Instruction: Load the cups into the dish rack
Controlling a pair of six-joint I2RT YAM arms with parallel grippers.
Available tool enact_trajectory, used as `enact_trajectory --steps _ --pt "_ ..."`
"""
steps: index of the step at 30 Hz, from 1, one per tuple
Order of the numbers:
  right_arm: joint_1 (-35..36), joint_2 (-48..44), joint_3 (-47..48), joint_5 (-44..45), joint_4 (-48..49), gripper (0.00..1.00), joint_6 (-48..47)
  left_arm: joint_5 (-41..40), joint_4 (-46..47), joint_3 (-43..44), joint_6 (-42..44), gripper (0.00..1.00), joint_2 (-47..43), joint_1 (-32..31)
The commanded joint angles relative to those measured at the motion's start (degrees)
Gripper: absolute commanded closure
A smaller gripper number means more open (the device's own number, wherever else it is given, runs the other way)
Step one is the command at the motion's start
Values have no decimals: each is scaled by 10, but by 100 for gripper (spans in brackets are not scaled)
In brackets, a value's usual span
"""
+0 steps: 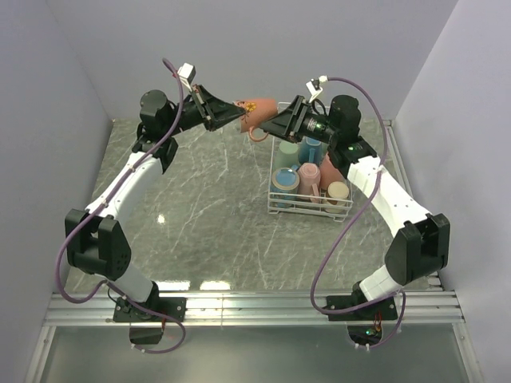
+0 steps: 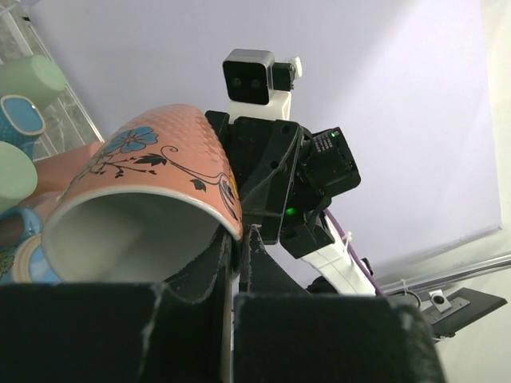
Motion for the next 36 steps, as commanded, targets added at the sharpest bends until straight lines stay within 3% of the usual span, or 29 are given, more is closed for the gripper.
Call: enact_trajectory --steps 1,4,5,8,10,15,18,19,21,22,25,27,30,33,34,36 --pt "33 -3 21 -54 87 51 25 25 60 10 -11 100 4 -36" --pt "37 5 21 -62 94 40 37 19 74 7 -13 100 2 -36" --pt "37 6 20 -64 100 29 42 19 79 6 -14 100 2 -36" --pt "37 5 8 -59 116 25 54 20 65 21 -7 100 8 -36" --pt "37 1 5 -55 118 30 53 22 67 23 -8 100 12 -36" --pt "37 -9 3 -47 105 61 42 23 60 17 -7 100 12 -36" --pt "36 -10 2 -49 101 64 38 24 44 19 8 100 8 -36" --pt "34 -11 1 -49 98 62 35 23 25 21 15 100 5 -36" --pt "30 -15 -4 -50 94 47 33 23 16 23 27 100 2 -36" --pt "30 -17 -6 -50 93 33 31 23 11 22 28 100 1 -35" --pt "22 -25 -16 -48 91 22 29 23 7 20 33 100 -4 -35" --pt "15 -34 -24 -42 89 21 28 22 5 19 36 100 -5 -35" --pt "8 -46 -38 -29 95 30 28 21 0 18 37 100 -7 -35" --pt "6 -53 -45 -24 98 48 29 20 -4 18 39 100 -9 -35" --pt "6 -53 -46 -24 100 60 31 21 -4 18 39 100 -10 -35" --pt "7 -52 -48 -24 104 68 34 19 -7 17 41 100 -11 -36"
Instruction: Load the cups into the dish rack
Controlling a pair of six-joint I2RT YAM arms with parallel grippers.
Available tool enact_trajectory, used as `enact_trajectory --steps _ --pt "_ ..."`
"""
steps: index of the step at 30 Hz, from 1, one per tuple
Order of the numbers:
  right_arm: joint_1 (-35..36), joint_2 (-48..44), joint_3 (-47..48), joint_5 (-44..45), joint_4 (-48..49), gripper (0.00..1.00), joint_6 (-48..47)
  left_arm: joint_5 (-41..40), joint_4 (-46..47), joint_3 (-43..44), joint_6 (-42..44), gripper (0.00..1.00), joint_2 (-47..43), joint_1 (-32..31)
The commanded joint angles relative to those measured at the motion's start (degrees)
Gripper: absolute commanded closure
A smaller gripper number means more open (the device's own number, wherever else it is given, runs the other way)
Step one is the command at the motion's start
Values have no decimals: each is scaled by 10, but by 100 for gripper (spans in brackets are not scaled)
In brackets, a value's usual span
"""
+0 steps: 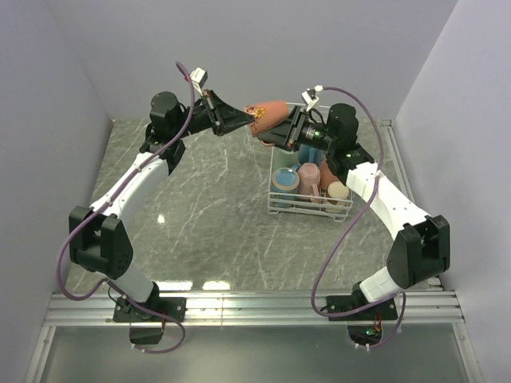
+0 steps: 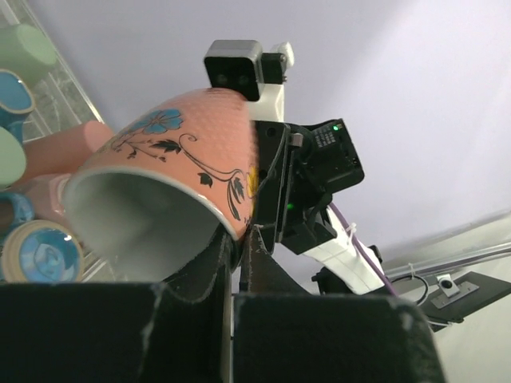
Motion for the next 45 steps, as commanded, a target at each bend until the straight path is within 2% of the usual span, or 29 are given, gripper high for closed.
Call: enact_trajectory --steps 1,4,7,9,10,11,14,16,17,19,24,28,32,35,45 --pt "-2 -39 5 7 68 77 -6 18 10 16 16 100 -20 -5" --pt "-2 -39 7 8 70 100 -6 19 4 13 21 100 -23 -5" --pt "-5 -40 19 17 48 100 -27 9 -42 19 43 100 -24 -5" --pt "-11 -39 39 25 12 100 -44 -6 -88 34 86 78 -26 -5" --pt "-15 -37 46 30 1 100 -60 -19 -152 41 105 67 -26 -5" --pt "-24 -34 61 35 -22 100 -68 -40 -174 50 140 48 -32 -4" --pt "-46 -24 103 59 -89 100 -110 -83 -253 49 187 20 -51 3" --pt "-57 -17 130 81 -132 100 -156 -107 -281 42 204 7 -62 8" --pt "-64 -8 157 102 -170 100 -171 -139 -324 39 225 1 -73 14" --pt "-67 7 186 129 -211 100 -217 -171 -362 34 248 1 -83 18" --pt "-69 103 327 250 -377 100 -307 -247 -440 15 302 1 -118 20" --pt "-69 175 420 351 -446 100 -336 -262 -455 0 313 1 -130 20" --pt "-68 288 552 422 -529 100 -349 -263 -459 -4 314 1 -126 20" --pt "-69 344 615 463 -554 100 -357 -260 -459 -2 315 1 -120 20" --pt "-61 440 664 514 -533 100 -370 -234 -445 -4 300 4 -86 19"
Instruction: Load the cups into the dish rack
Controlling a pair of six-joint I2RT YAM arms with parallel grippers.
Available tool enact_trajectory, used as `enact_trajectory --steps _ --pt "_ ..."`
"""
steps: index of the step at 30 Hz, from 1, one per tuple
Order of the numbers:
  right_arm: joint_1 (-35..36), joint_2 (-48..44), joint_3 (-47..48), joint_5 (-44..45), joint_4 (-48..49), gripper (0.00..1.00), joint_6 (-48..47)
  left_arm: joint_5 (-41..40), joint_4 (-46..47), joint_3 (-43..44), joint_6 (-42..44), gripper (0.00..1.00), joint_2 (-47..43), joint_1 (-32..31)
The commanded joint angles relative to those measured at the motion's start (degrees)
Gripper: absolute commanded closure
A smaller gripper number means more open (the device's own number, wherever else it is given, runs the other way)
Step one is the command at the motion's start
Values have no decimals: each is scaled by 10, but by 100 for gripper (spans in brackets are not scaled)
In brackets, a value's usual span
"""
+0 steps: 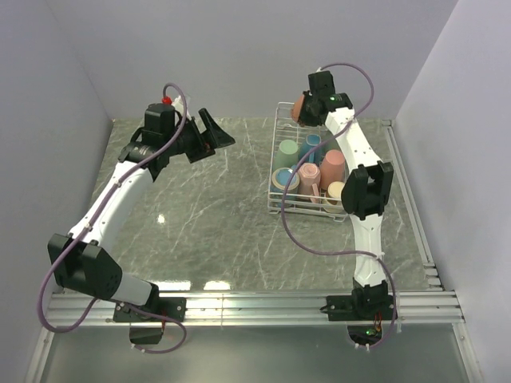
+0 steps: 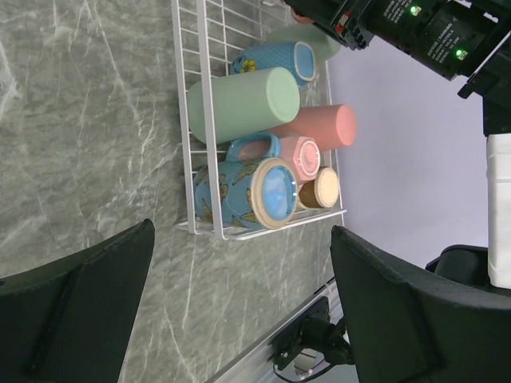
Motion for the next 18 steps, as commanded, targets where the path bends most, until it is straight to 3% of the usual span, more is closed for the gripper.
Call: enact_trajectory --steps 1,18 --pt "8 -2 56 33 50 100 -18 16 16 3 -2 4 15 -2" --pt "27 107 81 79 45 100 -12 21 6 56 3 7 95 1"
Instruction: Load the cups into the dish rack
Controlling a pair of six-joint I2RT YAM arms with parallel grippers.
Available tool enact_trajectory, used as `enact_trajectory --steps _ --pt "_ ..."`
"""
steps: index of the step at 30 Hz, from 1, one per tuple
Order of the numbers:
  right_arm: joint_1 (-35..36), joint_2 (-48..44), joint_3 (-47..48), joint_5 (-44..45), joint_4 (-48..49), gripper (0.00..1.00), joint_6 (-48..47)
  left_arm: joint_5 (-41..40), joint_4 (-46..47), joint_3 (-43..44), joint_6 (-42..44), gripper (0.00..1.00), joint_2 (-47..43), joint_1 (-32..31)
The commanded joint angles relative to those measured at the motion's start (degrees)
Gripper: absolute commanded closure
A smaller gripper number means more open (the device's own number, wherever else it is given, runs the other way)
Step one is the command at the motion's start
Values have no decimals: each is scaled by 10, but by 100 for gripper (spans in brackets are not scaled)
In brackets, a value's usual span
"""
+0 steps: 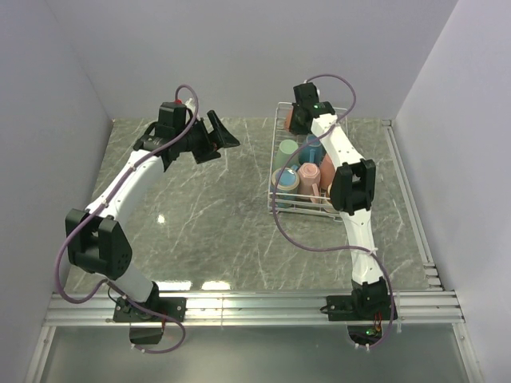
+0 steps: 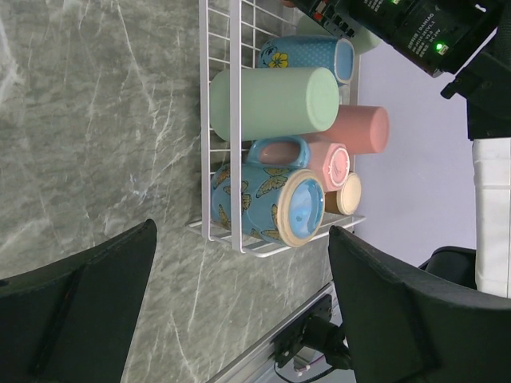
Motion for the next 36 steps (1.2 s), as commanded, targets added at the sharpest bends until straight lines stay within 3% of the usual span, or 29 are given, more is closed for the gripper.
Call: enact_trajectory --steps 1,7,8,9,12,16,27,36 --pt "7 -1 24 31 34 100 0 11 9 27 7 7 3 2" --pt "9 2 14 26 28 99 -2 20 18 24 -1 8 16 3" --pt "9 2 13 29 25 94 -2 19 19 23 -2 7 17 3" --pt "9 1 11 29 26 80 -2 20 19 23 -3 7 17 3" --pt "10 0 8 32 23 56 -4 20 20 23 -3 7 17 3" --pt "9 -2 6 34 22 41 -5 20 19 20 0 8 13 4" --pt "16 -36 3 46 19 29 -12 19 19 9 -1 8 -1 4" --pt "16 -132 2 64 19 24 -25 19 19 2 -2 7 -16 4"
